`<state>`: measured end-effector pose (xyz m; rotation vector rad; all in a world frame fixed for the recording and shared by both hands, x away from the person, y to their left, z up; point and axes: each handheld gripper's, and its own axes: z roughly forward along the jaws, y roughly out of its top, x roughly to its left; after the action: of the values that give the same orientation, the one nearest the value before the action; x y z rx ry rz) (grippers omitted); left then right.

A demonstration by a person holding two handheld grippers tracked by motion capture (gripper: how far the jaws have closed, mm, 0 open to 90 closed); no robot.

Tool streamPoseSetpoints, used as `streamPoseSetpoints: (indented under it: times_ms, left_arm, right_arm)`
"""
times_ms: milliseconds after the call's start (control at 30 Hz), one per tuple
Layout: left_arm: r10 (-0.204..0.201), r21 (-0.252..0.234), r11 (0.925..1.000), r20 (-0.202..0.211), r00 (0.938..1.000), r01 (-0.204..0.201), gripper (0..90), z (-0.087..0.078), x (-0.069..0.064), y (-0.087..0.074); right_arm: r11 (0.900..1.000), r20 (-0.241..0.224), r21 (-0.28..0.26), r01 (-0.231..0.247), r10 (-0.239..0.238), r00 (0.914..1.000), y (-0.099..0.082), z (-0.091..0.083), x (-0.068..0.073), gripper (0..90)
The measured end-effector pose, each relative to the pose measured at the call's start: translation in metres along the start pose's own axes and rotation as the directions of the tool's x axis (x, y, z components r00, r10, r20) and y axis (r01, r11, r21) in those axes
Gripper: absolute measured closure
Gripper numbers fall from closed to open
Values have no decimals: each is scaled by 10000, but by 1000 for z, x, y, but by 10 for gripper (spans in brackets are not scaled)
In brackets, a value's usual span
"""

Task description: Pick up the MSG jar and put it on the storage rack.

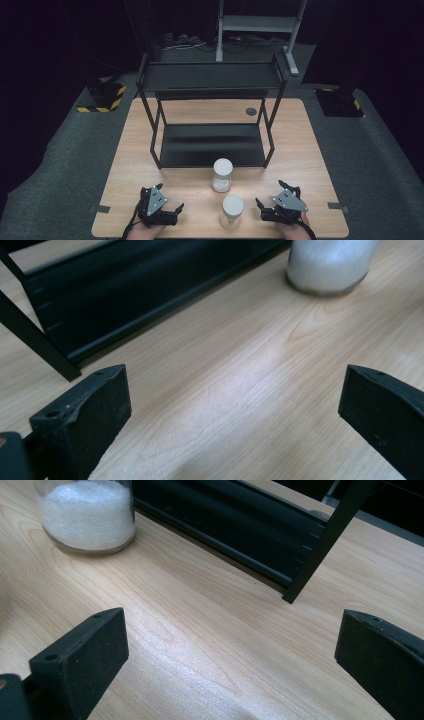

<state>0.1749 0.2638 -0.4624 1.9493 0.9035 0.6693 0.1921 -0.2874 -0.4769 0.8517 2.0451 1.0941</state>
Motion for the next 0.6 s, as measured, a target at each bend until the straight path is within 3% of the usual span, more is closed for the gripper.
streamPoseSetpoints:
  times_ms: [267, 600]
  left_arm:
    - [-175, -764, 9969, 377, 9991, 203, 8, -11, 2, 6]
    - [-184, -1147, 9931, 633, 9978, 256, 7, -14, 3, 16]
  right_arm:
    - [10000, -34, 4, -90, 90, 10000, 0, 0, -1, 0]
    - [10000, 39, 66, 69, -69, 10000, 1, 1, 1, 0]
